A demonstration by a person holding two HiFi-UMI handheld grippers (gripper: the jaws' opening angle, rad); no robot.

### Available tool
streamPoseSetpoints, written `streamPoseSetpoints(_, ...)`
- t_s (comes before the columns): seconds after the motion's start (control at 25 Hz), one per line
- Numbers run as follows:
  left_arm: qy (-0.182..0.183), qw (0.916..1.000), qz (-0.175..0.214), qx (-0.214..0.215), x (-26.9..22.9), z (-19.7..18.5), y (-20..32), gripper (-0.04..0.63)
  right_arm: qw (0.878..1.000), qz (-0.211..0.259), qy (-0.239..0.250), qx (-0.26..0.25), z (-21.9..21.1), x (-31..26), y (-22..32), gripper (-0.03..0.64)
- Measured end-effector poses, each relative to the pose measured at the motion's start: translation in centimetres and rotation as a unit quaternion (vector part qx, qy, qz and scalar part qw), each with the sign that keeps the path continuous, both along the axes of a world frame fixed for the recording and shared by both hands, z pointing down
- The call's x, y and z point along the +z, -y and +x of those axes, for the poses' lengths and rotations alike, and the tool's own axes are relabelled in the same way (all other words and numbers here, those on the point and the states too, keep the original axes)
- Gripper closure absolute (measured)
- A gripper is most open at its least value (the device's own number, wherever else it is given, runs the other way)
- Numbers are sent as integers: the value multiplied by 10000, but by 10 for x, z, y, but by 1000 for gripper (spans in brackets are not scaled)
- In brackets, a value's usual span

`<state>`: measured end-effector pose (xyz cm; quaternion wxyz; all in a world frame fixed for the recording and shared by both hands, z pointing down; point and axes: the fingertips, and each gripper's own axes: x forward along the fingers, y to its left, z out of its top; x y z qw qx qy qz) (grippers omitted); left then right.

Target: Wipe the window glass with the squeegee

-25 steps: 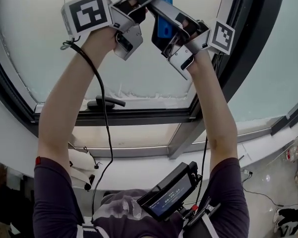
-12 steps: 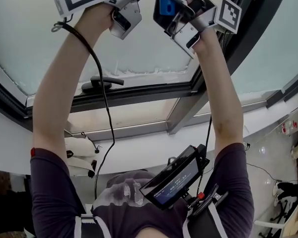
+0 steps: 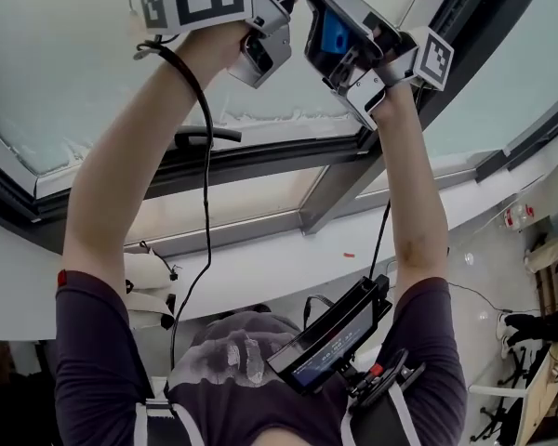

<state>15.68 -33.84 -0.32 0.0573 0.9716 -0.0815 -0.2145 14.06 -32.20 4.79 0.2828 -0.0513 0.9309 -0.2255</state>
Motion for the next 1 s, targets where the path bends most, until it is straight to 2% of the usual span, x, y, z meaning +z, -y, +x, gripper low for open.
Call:
streamPoseSetpoints(0.16, 41, 9999, -101, 27, 17, 2, -1, 453, 9999, -99, 15, 65, 4, 8, 1, 503)
streamPoseSetpoints(0.56, -42, 9986, -519, -35, 128, -4, -8, 453, 9989, -252, -391, 73, 0, 118, -12, 503)
streamPoseSetpoints(1.0, 20, 9957, -892, -263, 137, -6, -8, 453, 9985, -459, -257, -132, -2, 126, -15, 503)
